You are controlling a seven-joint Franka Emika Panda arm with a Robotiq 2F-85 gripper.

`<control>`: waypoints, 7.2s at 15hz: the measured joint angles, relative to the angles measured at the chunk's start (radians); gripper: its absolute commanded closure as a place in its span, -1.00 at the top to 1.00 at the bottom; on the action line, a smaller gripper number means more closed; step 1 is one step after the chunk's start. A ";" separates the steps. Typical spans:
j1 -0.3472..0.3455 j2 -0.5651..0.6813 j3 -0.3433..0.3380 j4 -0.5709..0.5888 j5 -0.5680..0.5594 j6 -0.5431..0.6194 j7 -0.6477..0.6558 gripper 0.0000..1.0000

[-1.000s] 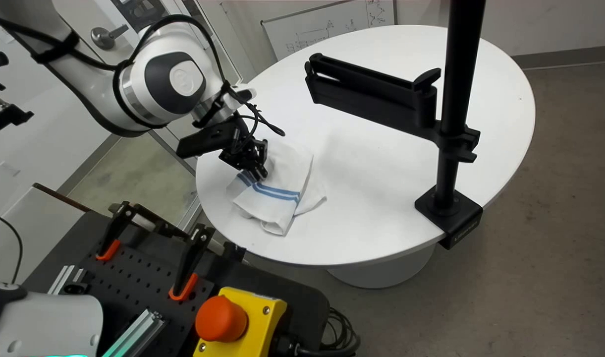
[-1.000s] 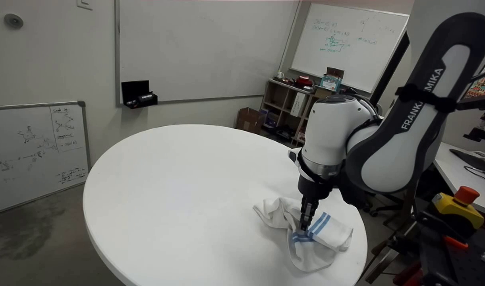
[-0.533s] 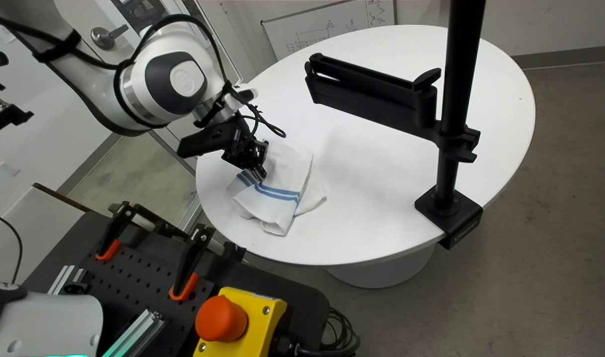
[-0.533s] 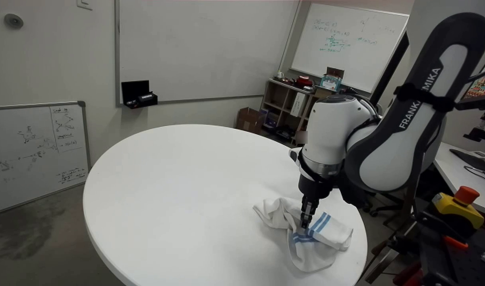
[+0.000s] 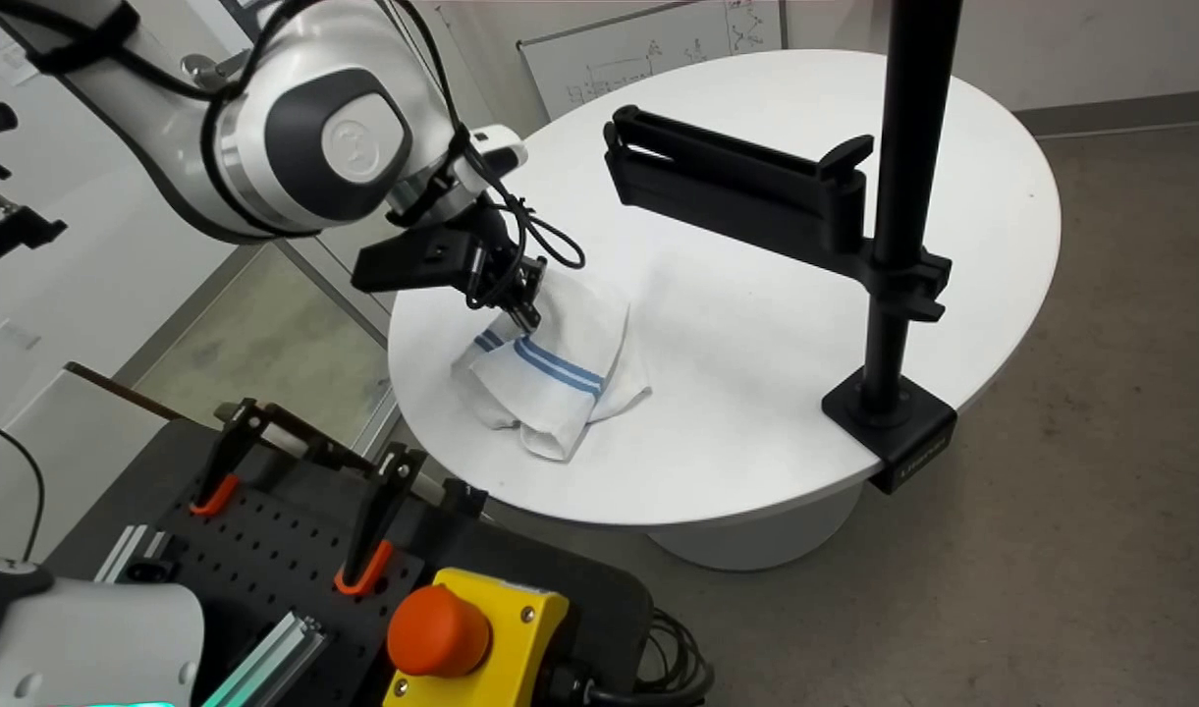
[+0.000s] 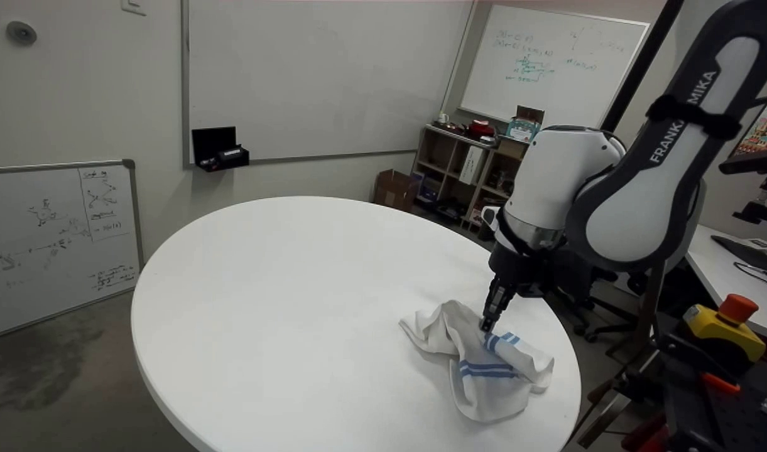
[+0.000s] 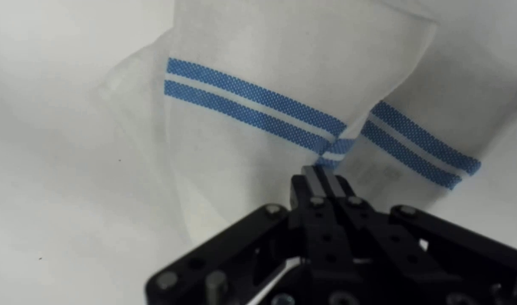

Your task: Pick up the towel and put it on the black object

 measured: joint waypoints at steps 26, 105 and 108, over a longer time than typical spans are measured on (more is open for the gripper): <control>-1.391 -0.394 1.100 -0.281 -0.149 0.123 -0.069 -0.99; -0.428 -0.352 0.185 0.544 0.018 -1.018 0.152 1.00; -0.332 -0.319 0.097 0.568 0.037 -1.066 0.086 1.00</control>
